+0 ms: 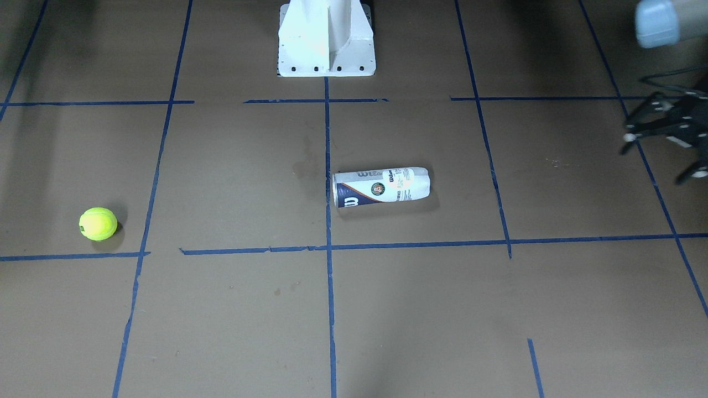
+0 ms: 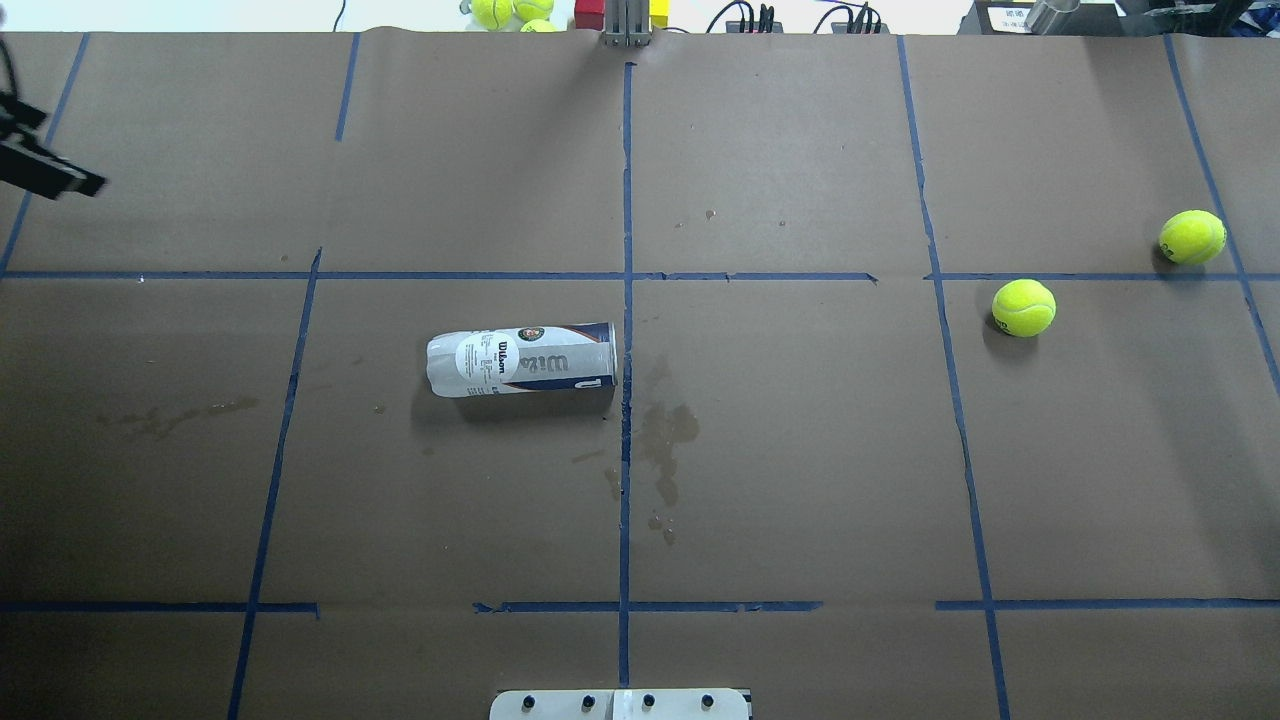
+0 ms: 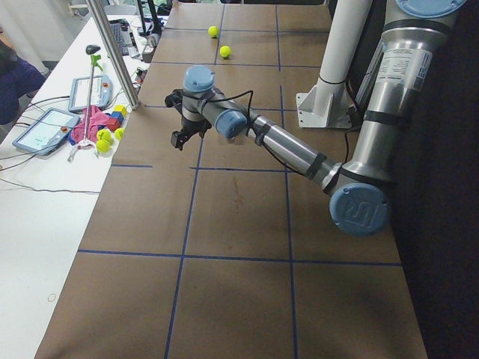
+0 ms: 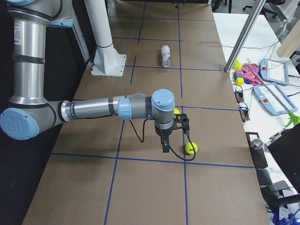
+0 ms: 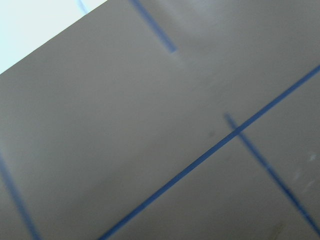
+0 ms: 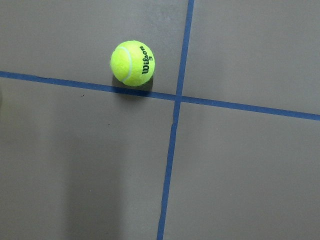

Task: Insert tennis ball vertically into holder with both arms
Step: 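Move the left gripper toward the white cup lying on its side, then lower the left gripper over the white cup and close on it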

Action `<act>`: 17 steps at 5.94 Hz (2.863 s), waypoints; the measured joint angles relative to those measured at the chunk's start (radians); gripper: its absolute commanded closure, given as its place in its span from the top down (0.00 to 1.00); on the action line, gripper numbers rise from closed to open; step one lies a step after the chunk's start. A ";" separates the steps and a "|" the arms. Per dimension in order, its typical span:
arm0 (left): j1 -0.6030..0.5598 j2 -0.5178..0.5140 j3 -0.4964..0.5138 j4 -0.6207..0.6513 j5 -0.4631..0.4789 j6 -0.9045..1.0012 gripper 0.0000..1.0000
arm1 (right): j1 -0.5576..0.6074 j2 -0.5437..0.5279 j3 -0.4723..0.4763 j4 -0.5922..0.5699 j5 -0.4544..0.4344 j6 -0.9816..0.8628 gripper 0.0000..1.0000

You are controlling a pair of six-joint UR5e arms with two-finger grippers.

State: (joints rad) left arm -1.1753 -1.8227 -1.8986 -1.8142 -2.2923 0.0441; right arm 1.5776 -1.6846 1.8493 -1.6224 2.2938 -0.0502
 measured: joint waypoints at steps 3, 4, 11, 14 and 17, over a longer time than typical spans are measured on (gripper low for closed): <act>0.250 -0.221 0.004 -0.041 0.078 -0.018 1.00 | 0.002 -0.004 0.003 0.003 0.013 0.000 1.00; 0.335 -0.280 0.014 -0.038 0.116 -0.018 1.00 | 0.002 -0.005 0.003 0.006 0.014 0.000 1.00; 0.582 -0.521 0.294 0.051 0.303 0.059 1.00 | 0.002 -0.006 0.002 0.007 0.033 0.000 1.00; 0.594 -0.529 0.348 0.048 0.346 0.126 1.00 | 0.002 -0.005 0.001 0.007 0.033 0.000 1.00; 0.607 -0.539 0.389 0.045 0.364 0.130 1.00 | 0.002 -0.006 0.001 0.007 0.033 0.000 1.00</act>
State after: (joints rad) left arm -0.5679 -2.3613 -1.5092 -1.7691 -1.9285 0.1739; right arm 1.5800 -1.6904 1.8500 -1.6153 2.3271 -0.0506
